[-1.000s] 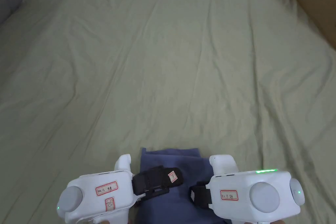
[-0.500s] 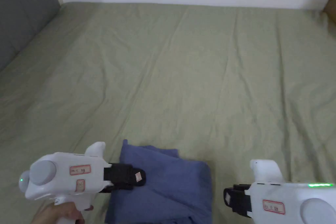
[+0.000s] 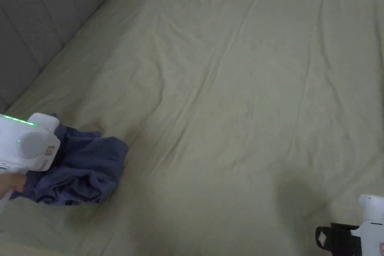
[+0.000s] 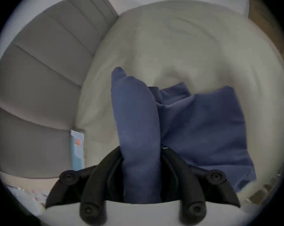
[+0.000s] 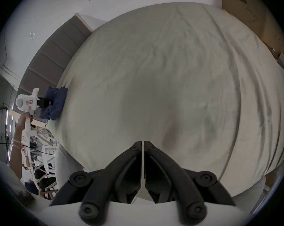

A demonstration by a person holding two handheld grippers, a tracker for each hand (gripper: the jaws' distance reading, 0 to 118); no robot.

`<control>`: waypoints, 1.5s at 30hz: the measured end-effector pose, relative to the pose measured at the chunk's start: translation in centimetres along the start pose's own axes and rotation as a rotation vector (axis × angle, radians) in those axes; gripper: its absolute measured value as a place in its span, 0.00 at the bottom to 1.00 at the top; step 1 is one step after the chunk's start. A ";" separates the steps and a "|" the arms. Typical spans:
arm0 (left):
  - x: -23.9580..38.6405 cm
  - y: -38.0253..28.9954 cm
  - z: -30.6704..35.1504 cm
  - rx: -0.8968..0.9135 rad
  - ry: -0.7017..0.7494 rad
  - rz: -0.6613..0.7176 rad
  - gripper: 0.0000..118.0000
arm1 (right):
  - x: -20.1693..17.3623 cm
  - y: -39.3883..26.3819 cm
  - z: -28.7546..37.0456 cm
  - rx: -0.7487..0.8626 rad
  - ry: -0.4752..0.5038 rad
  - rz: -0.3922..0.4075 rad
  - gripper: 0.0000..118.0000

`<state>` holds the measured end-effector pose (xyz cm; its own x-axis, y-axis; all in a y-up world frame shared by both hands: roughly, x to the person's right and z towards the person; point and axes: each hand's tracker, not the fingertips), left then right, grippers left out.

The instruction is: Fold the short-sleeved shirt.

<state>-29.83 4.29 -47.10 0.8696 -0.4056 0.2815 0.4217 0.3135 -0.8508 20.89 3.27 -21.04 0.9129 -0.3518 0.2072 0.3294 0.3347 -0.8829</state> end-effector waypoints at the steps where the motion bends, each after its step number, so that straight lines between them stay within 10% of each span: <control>1: -0.5 0.2 -0.9 -0.005 0.028 0.011 0.36 | -0.1 0.1 -0.2 -0.001 -0.001 0.003 0.02; 4: -0.8 0.7 -1.3 -0.020 0.119 0.033 0.82 | -0.3 0.4 -0.4 -0.009 -0.012 0.020 0.02; 11: -3.5 -0.3 4.2 0.111 -0.238 0.389 0.86 | 0.1 0.6 -0.6 -0.007 -0.006 0.013 0.02; 13: -3.1 -1.1 6.2 0.156 -0.358 0.423 0.66 | 0.2 0.4 -0.3 0.002 0.016 0.007 0.02; 16: -0.3 -2.3 9.5 0.186 -0.503 0.391 0.00 | 0.2 0.1 0.1 0.014 0.036 0.008 0.02; 28: 12.3 -5.9 21.0 0.398 -0.495 0.174 0.00 | -0.2 0.2 4.5 0.170 0.042 0.088 0.02; 37: 16.0 -5.0 30.7 0.689 -0.340 0.267 0.00 | -5.3 3.4 14.5 0.677 -0.255 0.267 0.02; 45: 17.1 -3.6 38.3 0.962 -0.214 0.351 0.00 | -8.6 4.9 21.8 0.949 -0.325 0.289 0.02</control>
<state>-6.67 29.10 -22.27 0.9704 -0.0289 0.2396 0.0819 0.9733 -0.2144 19.90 27.04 -18.00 0.9617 0.0558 0.2684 0.0143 0.9676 -0.2521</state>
